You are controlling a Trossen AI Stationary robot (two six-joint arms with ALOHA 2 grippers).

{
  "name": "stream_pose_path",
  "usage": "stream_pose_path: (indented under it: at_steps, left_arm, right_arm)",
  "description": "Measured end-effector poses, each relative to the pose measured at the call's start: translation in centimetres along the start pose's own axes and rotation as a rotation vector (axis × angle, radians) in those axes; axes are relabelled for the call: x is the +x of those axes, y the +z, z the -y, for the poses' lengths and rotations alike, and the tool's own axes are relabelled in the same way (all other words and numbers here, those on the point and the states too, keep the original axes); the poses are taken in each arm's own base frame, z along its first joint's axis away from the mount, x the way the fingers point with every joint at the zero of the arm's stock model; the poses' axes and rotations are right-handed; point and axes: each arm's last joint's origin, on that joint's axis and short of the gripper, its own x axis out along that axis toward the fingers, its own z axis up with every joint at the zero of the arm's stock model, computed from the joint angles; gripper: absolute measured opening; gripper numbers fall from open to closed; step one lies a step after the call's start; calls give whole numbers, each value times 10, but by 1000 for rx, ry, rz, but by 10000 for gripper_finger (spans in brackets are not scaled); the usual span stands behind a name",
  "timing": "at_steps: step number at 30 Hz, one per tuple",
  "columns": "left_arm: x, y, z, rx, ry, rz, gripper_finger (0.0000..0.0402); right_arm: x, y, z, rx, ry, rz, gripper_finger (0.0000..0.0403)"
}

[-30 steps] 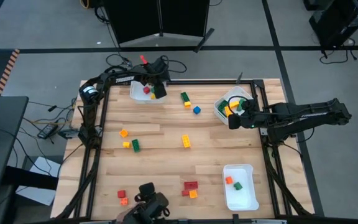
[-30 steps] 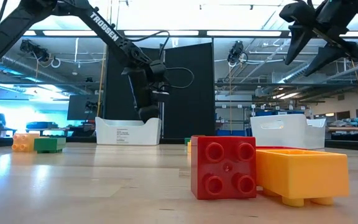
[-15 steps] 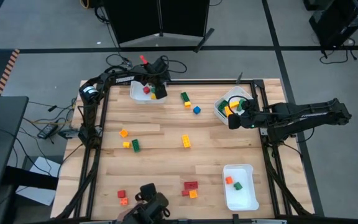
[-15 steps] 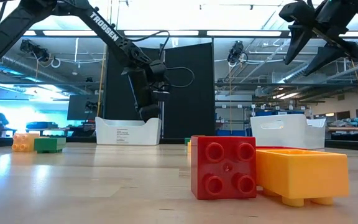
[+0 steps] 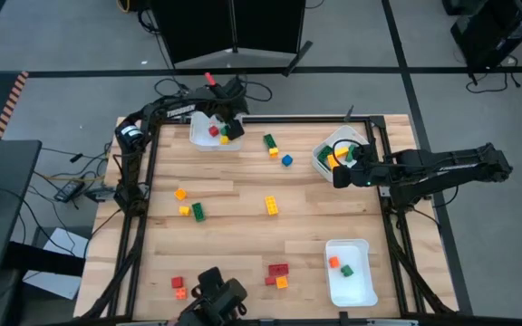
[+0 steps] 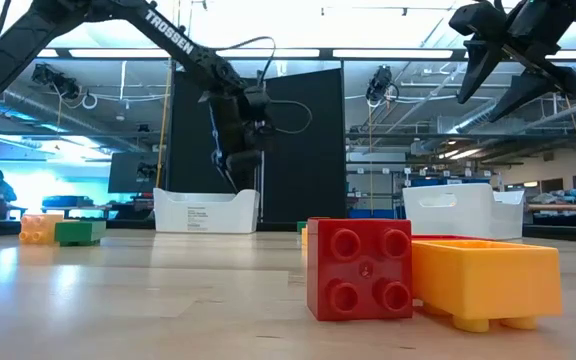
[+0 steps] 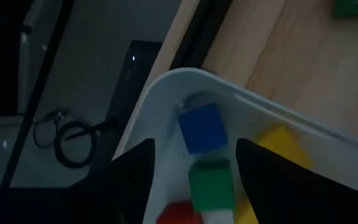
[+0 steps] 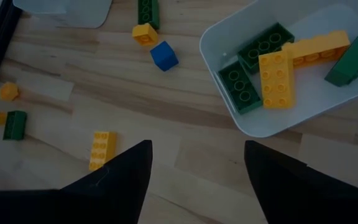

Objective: Sort blocks by size
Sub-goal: Put the red 8 stud gamepiece into the top right white bin

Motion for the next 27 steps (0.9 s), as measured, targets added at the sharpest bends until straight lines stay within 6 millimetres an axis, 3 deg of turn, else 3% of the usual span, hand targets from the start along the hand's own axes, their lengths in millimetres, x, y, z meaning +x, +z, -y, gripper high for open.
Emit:
stream_pose_path:
  at_steps: [5,8,14,19,27]
  left_arm:
    - [-28,4,-5,-63,-65,-56,234]
    - [-50,2,-3,-104,-180,-4,234]
    - [-99,-12,19,-144,-233,123,234]
    - [-134,-43,59,-163,-161,224,234]
    - [-165,-114,115,-245,-197,309,234]
  right_arm:
    - [0,0,0,-6,0,0,270]
    - [0,0,0,-31,-1,0,268]
    - [0,0,0,-73,3,-1,264]
    - [3,-1,-6,-188,25,1,257]
    - [20,-5,-38,-417,170,7,246]
